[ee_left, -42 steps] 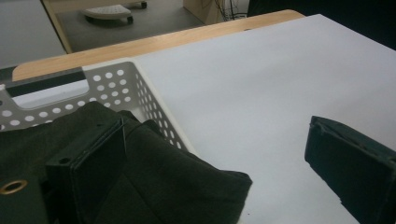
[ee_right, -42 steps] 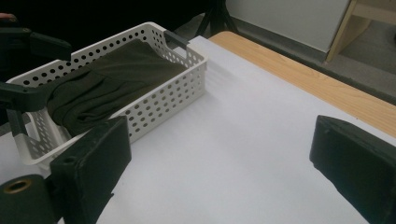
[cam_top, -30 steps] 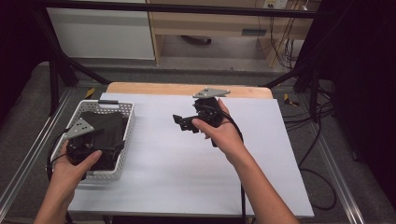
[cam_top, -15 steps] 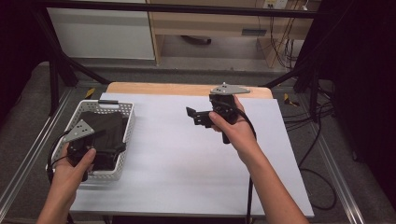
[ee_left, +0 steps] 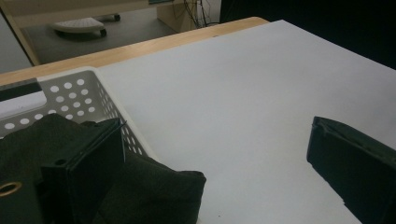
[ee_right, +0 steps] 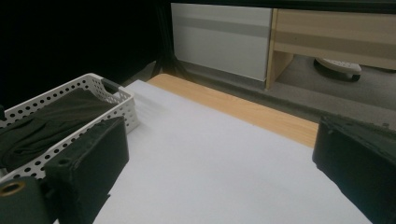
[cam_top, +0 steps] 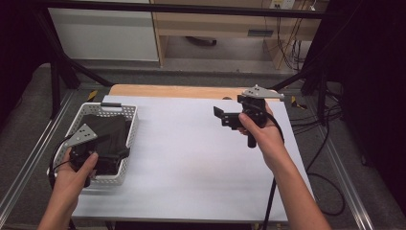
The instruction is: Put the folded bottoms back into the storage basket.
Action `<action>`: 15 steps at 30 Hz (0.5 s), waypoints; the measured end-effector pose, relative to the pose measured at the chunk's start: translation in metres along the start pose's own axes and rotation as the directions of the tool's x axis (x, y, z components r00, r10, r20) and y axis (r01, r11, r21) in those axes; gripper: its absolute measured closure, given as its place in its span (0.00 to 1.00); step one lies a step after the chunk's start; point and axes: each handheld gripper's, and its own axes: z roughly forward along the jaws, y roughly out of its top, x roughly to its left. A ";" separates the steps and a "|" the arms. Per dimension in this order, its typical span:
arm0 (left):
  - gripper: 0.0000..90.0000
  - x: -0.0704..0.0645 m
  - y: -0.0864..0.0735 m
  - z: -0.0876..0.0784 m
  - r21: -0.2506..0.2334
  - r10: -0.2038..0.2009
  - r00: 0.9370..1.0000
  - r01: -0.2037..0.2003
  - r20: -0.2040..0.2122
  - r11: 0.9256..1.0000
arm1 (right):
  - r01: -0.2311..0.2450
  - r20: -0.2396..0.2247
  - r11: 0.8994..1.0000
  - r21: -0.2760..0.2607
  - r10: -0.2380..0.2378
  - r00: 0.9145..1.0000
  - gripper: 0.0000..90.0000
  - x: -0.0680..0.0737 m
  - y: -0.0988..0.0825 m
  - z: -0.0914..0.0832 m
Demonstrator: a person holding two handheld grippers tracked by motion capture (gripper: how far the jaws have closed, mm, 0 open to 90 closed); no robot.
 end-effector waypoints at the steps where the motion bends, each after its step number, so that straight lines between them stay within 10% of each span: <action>1: 0.05 0.000 0.000 0.000 0.003 0.006 1.000 -0.006 -0.004 1.000 | 0.003 0.001 1.000 0.002 -0.003 1.000 0.04 -0.003 -0.001 -0.003; 15: 0.05 -0.001 -0.005 -0.002 0.009 0.020 1.000 -0.020 0.007 1.000 | -0.034 0.066 0.999 -0.021 0.036 0.997 0.04 -0.034 -0.025 -0.037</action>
